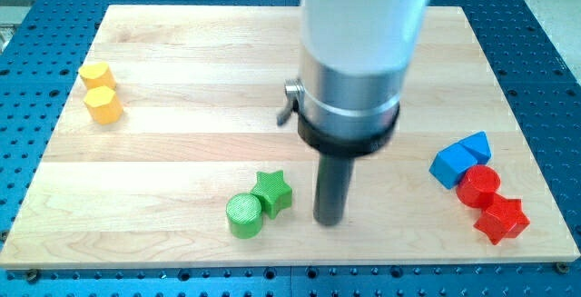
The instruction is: Move the green star top center of the board
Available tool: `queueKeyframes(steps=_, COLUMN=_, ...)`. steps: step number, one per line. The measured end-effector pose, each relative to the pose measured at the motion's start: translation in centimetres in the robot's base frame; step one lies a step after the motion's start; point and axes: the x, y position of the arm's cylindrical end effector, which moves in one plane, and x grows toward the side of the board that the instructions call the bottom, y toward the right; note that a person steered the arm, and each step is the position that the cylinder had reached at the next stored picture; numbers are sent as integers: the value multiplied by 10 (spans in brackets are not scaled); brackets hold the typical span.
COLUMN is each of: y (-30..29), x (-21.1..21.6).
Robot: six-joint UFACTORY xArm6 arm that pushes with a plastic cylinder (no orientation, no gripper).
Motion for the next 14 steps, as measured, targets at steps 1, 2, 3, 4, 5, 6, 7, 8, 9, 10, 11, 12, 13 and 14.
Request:
queueKeyframes(steps=1, y=-46, x=25)
queueKeyframes(steps=2, y=-69, x=25)
queueKeyframes(steps=3, y=-85, x=22)
queueKeyframes(steps=4, y=-85, x=7)
queueKeyframes(steps=5, y=-80, x=-7)
queueKeyframes(steps=6, y=-78, x=-23)
queueKeyframes(steps=7, y=-76, x=-52)
queueKeyframes(steps=8, y=-55, x=-35)
queueKeyframes(steps=9, y=-40, x=-60)
queueKeyframes(steps=10, y=-28, x=-118)
queueKeyframes(steps=11, y=-24, x=-104)
queueKeyframes(steps=12, y=-23, x=-92)
queueKeyframes(steps=13, y=-4, x=-138)
queueKeyframes(steps=14, y=5, x=-183)
